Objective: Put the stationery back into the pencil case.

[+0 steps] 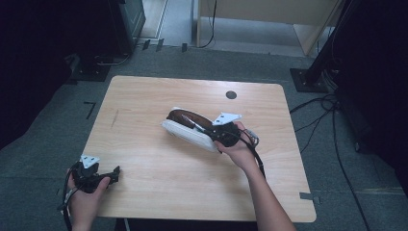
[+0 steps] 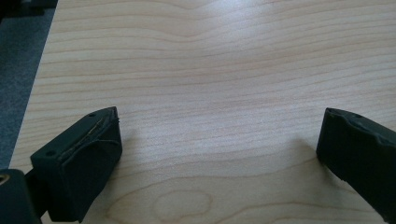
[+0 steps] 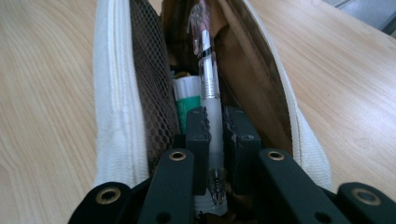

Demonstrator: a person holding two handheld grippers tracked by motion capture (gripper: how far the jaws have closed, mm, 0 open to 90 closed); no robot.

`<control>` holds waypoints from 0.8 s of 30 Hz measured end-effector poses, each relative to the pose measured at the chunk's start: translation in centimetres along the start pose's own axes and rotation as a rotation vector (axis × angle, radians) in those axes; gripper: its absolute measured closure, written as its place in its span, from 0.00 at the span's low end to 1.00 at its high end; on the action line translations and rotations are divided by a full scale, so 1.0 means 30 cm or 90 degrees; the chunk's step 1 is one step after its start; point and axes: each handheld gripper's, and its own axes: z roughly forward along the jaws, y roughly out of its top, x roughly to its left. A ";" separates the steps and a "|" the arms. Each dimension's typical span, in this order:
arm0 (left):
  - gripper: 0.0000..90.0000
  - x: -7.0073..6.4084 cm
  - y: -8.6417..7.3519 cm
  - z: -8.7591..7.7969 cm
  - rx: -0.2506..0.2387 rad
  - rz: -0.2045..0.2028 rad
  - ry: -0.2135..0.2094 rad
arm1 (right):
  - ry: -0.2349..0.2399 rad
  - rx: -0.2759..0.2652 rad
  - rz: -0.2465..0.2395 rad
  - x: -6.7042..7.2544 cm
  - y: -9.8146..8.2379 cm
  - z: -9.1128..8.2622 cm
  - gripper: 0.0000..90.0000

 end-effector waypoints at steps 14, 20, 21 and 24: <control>0.00 0.000 0.000 0.000 0.000 0.000 0.000 | 0.007 0.013 0.016 -0.006 -0.020 0.026 0.90; 0.00 0.000 0.000 0.000 0.000 0.000 0.000 | 0.005 0.009 0.022 -0.008 -0.022 0.023 0.88; 0.00 0.000 0.000 0.000 0.000 0.000 0.000 | 0.005 0.007 0.024 -0.009 -0.024 0.021 0.88; 0.00 0.000 0.000 0.000 0.000 0.000 0.000 | 0.002 0.000 0.029 -0.010 -0.030 0.011 0.87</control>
